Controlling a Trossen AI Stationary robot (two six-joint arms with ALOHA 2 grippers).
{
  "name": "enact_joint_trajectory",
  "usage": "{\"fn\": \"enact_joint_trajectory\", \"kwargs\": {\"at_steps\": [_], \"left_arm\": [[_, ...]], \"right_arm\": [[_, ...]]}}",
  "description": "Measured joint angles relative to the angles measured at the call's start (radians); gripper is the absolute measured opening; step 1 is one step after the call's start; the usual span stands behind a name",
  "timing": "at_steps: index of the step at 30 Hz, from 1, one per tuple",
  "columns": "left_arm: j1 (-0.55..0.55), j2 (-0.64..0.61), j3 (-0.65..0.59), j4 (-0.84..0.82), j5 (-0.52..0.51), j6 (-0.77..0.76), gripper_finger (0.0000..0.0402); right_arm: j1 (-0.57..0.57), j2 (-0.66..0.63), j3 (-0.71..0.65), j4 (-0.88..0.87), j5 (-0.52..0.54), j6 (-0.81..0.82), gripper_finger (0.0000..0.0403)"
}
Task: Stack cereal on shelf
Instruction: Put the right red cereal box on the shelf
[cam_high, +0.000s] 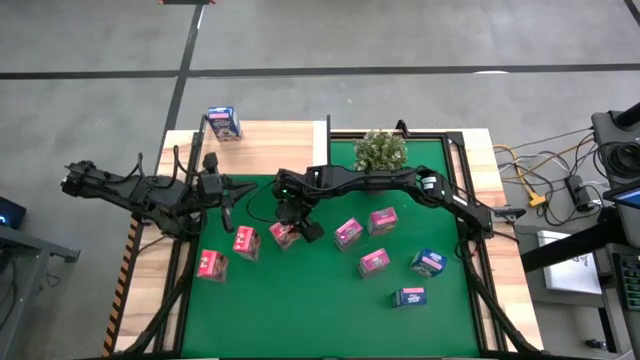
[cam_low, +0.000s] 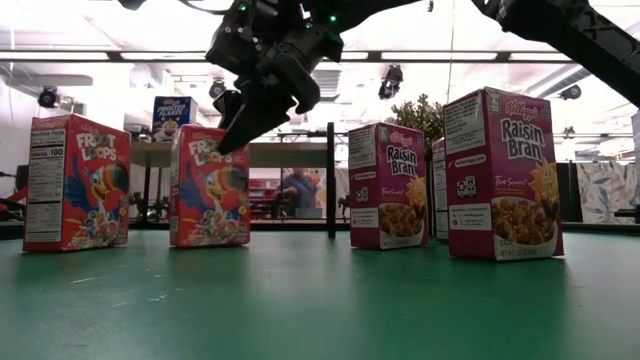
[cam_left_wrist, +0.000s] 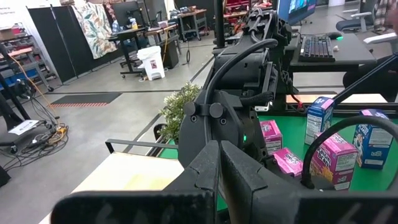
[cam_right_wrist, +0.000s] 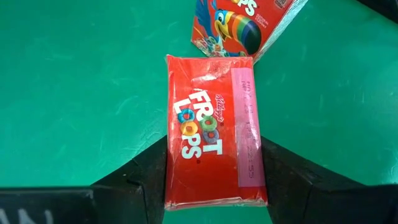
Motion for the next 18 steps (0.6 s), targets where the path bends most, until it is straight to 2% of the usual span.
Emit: {"fn": "enact_joint_trajectory", "kwargs": {"at_steps": [8, 18], "left_arm": [[0.000, -0.001, 0.000, 0.001, 0.000, 0.002, 0.0000], [0.000, -0.018, 0.000, 0.032, 0.000, 0.041, 0.0000]], "right_arm": [[0.000, -0.025, 0.001, -0.003, 0.002, 0.041, 0.0194], [-0.013, -0.125, 0.071, -0.071, 0.013, 0.132, 0.0194]]}}
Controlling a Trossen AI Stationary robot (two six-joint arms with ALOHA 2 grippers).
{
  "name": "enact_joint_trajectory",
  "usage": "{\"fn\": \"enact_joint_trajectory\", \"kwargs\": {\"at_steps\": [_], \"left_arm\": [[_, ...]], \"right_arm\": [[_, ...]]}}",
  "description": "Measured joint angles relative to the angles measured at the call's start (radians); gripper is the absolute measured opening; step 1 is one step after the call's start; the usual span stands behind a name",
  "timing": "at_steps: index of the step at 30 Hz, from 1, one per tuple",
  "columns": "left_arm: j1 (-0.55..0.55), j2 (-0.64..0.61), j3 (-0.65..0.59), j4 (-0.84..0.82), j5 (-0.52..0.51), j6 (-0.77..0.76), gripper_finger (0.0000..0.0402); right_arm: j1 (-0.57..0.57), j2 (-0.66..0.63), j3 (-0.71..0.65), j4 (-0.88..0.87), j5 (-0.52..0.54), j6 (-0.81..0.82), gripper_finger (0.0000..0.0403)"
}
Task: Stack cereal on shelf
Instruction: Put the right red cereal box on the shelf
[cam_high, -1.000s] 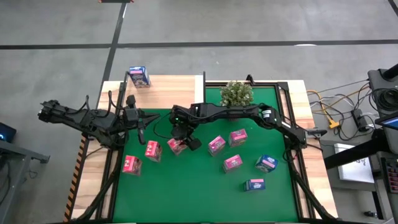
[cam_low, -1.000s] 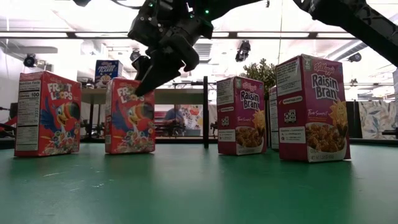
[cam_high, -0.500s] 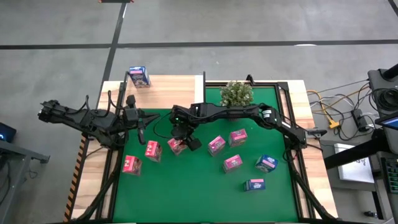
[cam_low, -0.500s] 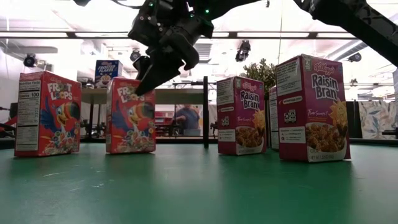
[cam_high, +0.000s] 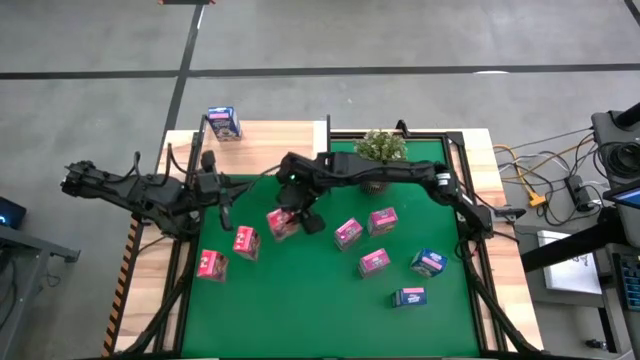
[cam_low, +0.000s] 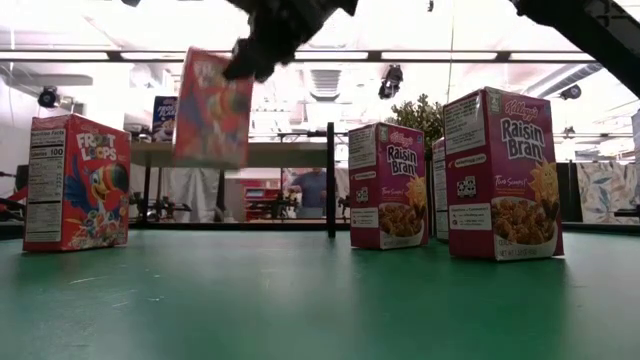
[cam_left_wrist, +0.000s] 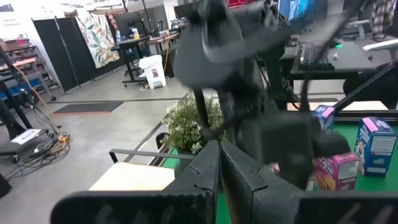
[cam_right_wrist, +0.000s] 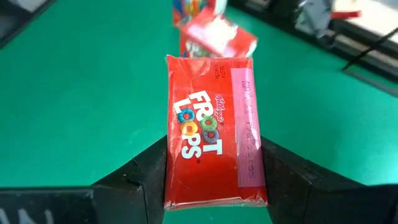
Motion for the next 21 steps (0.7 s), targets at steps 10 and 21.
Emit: {"fn": "enact_joint_trajectory", "kwargs": {"at_steps": [10, 21], "left_arm": [[0.000, -0.005, 0.000, 0.005, 0.000, 0.000, 0.0000], [0.000, -0.006, 0.000, 0.012, 0.000, 0.000, 0.0000]], "right_arm": [[-0.111, -0.078, 0.116, -0.080, 0.176, 0.032, 0.0194], [-0.335, -0.087, 0.115, -0.070, 0.187, 0.002, 0.0194]]}}
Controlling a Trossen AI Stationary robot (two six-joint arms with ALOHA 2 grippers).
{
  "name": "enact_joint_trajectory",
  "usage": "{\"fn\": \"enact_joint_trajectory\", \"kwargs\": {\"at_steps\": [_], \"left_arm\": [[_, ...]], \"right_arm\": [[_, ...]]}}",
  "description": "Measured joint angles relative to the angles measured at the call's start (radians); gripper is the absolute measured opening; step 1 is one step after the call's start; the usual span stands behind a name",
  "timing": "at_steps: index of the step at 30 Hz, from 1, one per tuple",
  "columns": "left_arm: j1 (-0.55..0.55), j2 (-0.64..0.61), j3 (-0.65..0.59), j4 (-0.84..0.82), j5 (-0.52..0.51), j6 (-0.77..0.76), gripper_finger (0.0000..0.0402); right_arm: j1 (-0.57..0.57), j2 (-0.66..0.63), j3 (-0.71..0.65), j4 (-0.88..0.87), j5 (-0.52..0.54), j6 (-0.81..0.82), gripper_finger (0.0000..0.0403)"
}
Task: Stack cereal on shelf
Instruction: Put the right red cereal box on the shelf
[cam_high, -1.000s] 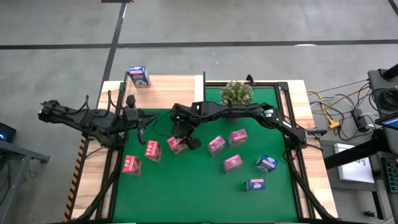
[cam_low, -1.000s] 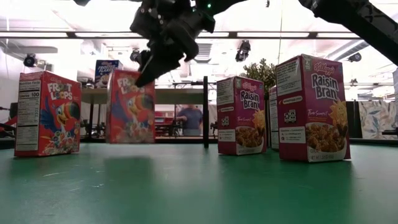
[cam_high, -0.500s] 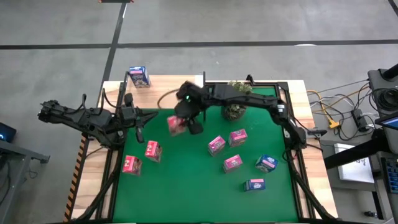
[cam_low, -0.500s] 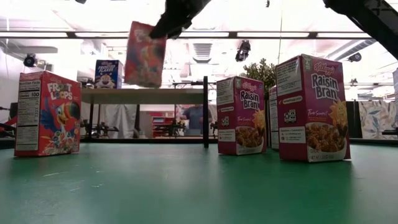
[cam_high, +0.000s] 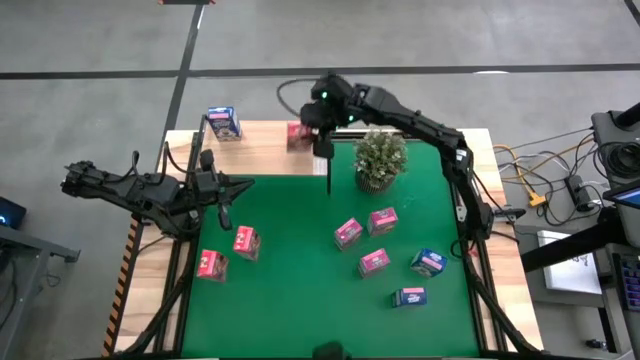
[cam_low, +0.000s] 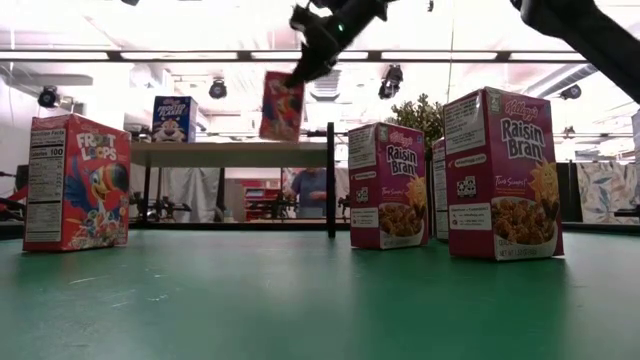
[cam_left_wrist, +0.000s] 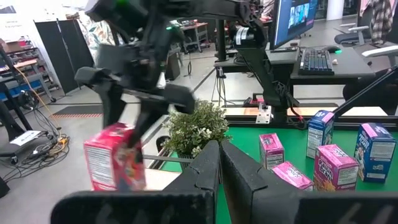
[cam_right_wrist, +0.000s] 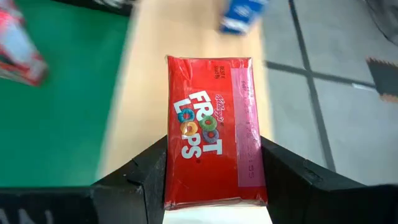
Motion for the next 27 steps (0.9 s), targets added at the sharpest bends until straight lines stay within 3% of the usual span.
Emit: {"fn": "enact_joint_trajectory", "kwargs": {"at_steps": [5, 10, 27], "left_arm": [[0.000, 0.000, 0.000, 0.001, 0.000, 0.002, 0.0000], [0.000, 0.000, 0.000, 0.010, 0.000, 0.003, 0.0000], [0.000, 0.002, 0.000, 0.009, 0.000, 0.003, 0.0000]], "right_arm": [[-0.076, 0.002, 0.000, 0.051, -0.018, 0.000, 0.0194], [-0.123, 0.002, -0.002, 0.086, -0.106, 0.020, 0.0194], [-0.130, 0.049, -0.005, 0.112, -0.112, 0.020, 0.0194]]}}
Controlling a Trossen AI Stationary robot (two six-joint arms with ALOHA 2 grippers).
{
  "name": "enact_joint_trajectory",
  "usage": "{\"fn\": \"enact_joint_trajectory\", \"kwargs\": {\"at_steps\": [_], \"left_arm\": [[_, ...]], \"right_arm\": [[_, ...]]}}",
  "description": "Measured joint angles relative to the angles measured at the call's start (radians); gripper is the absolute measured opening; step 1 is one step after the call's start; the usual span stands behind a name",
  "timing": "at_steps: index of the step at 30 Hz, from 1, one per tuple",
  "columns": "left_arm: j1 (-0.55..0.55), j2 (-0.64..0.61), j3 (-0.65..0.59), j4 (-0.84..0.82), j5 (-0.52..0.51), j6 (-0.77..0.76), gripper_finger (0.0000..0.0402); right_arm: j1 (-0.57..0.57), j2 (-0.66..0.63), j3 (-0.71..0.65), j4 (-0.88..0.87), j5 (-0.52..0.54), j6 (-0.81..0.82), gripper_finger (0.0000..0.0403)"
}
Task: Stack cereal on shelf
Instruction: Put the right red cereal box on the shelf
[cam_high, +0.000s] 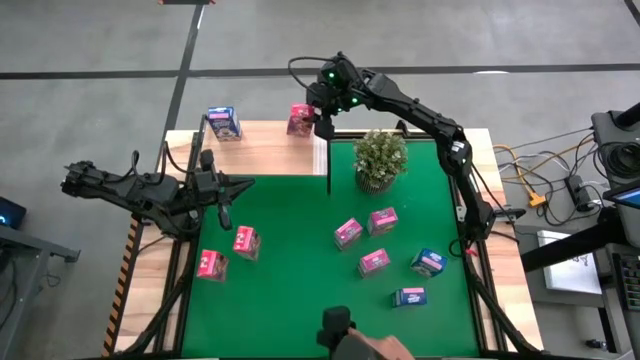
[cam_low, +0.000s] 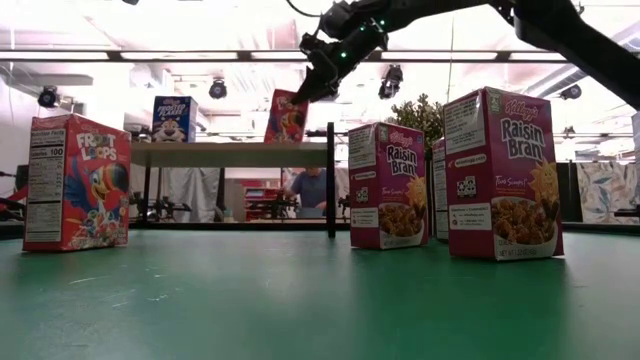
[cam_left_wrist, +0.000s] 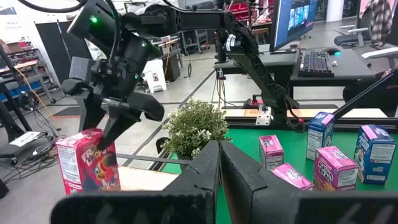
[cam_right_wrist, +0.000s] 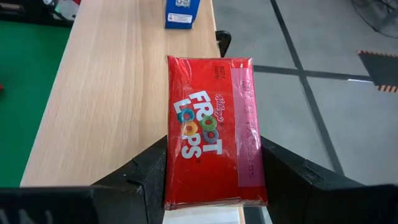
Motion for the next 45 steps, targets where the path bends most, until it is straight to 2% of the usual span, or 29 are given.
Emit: {"fn": "enact_joint_trajectory", "kwargs": {"at_steps": [25, 45], "left_arm": [[0.000, -0.002, 0.000, 0.001, 0.000, 0.000, 0.0000], [0.000, -0.003, 0.000, 0.020, 0.000, 0.005, 0.0000]], "right_arm": [[-0.001, 0.003, -0.002, -0.001, 0.003, -0.021, 0.0194], [-0.001, 0.003, -0.003, 0.000, 0.001, -0.042, 0.0218]]}}
